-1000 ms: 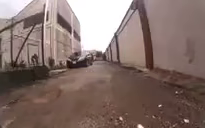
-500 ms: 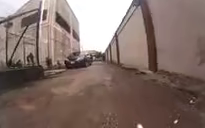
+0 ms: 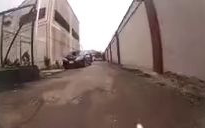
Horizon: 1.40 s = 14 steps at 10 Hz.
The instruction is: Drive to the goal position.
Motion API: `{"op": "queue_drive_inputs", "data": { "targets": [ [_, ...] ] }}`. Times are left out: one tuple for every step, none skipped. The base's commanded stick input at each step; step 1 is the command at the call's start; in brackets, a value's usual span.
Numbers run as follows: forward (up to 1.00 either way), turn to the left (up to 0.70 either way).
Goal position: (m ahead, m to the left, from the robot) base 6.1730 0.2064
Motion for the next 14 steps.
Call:
{"op": "queue_drive_inputs", "data": {
  "targets": [
    [0.7,0.0],
    [0.7,0.0],
    [0.7,0.0],
    [0.7,0.0],
    [0.7,0.0],
    [0.7,0.0],
    [0.7,0.0],
    [0.7,0.0],
    [0.7,0.0],
    [0.7,0.0],
    [0.7,0.0],
    [0.7,0.0],
    [0.7,0.0],
    [0.7,0.0]
  ]
}}
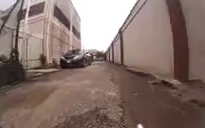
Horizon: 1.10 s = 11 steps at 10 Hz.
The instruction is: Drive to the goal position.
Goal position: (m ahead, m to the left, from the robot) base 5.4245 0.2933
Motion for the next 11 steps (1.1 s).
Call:
{"op": "queue_drive_inputs", "data": {
  "targets": [
    [0.7,0.0],
    [0.7,0.0],
    [0.7,0.0],
    [0.7,0.0],
    [0.7,0.0],
    [0.7,0.0],
    [0.7,0.0],
    [0.7,0.0],
    [0.7,0.0],
    [0.7,0.0],
    [0.7,0.0]
  ]
}}
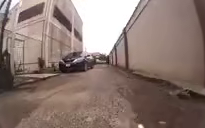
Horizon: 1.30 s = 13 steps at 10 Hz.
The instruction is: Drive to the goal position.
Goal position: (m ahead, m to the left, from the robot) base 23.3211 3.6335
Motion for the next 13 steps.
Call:
{"op": "queue_drive_inputs", "data": {
  "targets": [
    [0.7,0.0],
    [0.7,0.0],
    [0.7,0.0],
    [0.7,0.0],
    [0.7,0.0],
    [0.7,0.0],
    [0.7,0.0],
    [0.7,0.0],
    [0.7,0.0],
    [0.7,0.0],
    [0.7,0.0],
    [0.7,0.0],
    [0.7,0.0]
  ]
}}
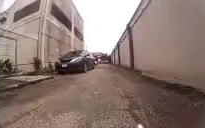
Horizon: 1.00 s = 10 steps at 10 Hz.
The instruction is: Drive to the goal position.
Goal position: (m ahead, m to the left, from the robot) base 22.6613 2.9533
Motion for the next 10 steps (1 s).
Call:
{"op": "queue_drive_inputs", "data": {
  "targets": [
    [0.7,0.0],
    [0.7,0.0],
    [0.7,0.0],
    [0.7,0.0],
    [0.7,0.0],
    [0.7,0.0],
    [0.7,0.0],
    [0.7,0.0],
    [0.7,0.0],
    [0.7,0.0]
  ]
}}
